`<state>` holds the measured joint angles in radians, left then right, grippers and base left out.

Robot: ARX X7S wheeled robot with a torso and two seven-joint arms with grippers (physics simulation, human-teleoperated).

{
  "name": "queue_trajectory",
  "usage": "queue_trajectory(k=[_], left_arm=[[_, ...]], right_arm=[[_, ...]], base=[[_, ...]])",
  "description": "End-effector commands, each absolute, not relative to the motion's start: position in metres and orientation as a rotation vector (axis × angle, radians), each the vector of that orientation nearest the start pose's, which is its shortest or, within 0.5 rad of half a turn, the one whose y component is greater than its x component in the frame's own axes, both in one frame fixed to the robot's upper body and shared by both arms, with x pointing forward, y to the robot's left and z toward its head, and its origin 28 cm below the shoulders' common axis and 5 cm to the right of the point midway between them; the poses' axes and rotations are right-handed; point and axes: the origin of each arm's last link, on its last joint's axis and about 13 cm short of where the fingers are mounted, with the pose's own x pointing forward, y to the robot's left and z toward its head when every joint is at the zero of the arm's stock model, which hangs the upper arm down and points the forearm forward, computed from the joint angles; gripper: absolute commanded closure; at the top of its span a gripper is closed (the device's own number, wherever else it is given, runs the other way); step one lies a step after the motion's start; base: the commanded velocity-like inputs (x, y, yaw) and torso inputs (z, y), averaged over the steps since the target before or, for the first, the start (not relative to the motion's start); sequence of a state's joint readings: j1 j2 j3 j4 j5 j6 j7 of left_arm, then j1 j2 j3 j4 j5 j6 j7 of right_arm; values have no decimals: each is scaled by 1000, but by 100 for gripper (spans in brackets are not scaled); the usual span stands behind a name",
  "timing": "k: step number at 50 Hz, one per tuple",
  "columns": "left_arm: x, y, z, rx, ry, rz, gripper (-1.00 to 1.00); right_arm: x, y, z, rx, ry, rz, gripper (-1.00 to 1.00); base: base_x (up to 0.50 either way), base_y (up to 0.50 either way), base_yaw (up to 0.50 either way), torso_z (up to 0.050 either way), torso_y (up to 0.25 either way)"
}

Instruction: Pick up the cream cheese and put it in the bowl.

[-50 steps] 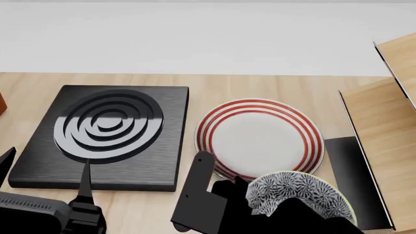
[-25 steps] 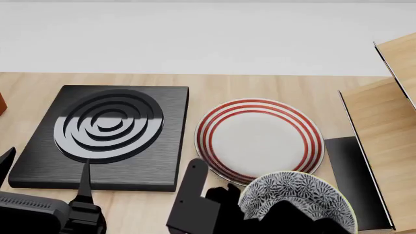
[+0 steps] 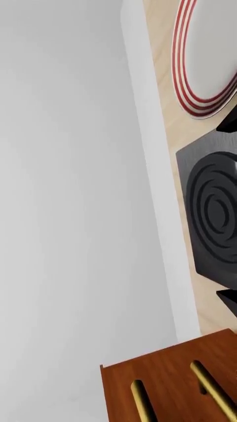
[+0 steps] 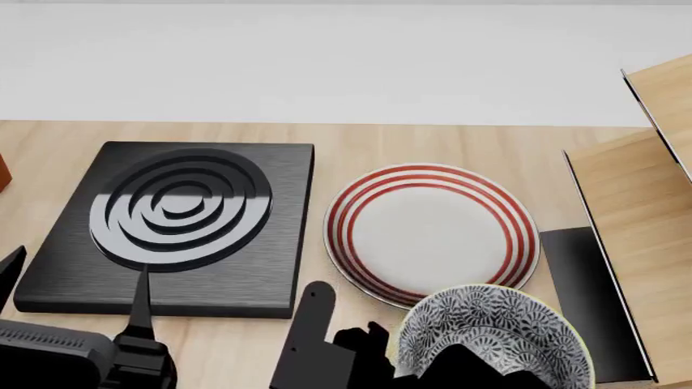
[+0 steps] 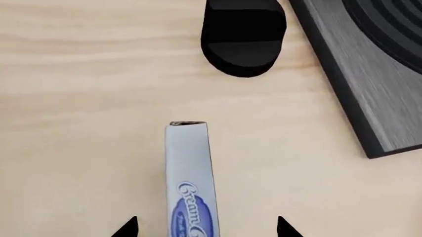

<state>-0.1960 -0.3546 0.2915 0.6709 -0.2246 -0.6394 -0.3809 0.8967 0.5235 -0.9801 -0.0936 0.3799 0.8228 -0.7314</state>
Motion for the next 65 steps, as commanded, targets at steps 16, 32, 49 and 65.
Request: queue_trajectory(k=[16, 32, 49, 65], left_arm=[[210, 204, 133, 176, -154, -24, -100], [211, 205, 132, 175, -152, -23, -100], [210, 204, 133, 173, -156, -24, -100], [209, 204, 135, 173, -162, -25, -100]], right_arm=[[316, -98, 115, -602, 619, 1230, -100], [319, -97, 104, -591, 648, 1240, -100], [316, -95, 115, -602, 595, 1230, 100], [315, -93, 134, -603, 509, 1210, 100]], base=[[0, 0, 0, 0, 0], [0, 0, 0, 0, 0], [0, 0, 0, 0, 0], [0, 0, 0, 0, 0]])
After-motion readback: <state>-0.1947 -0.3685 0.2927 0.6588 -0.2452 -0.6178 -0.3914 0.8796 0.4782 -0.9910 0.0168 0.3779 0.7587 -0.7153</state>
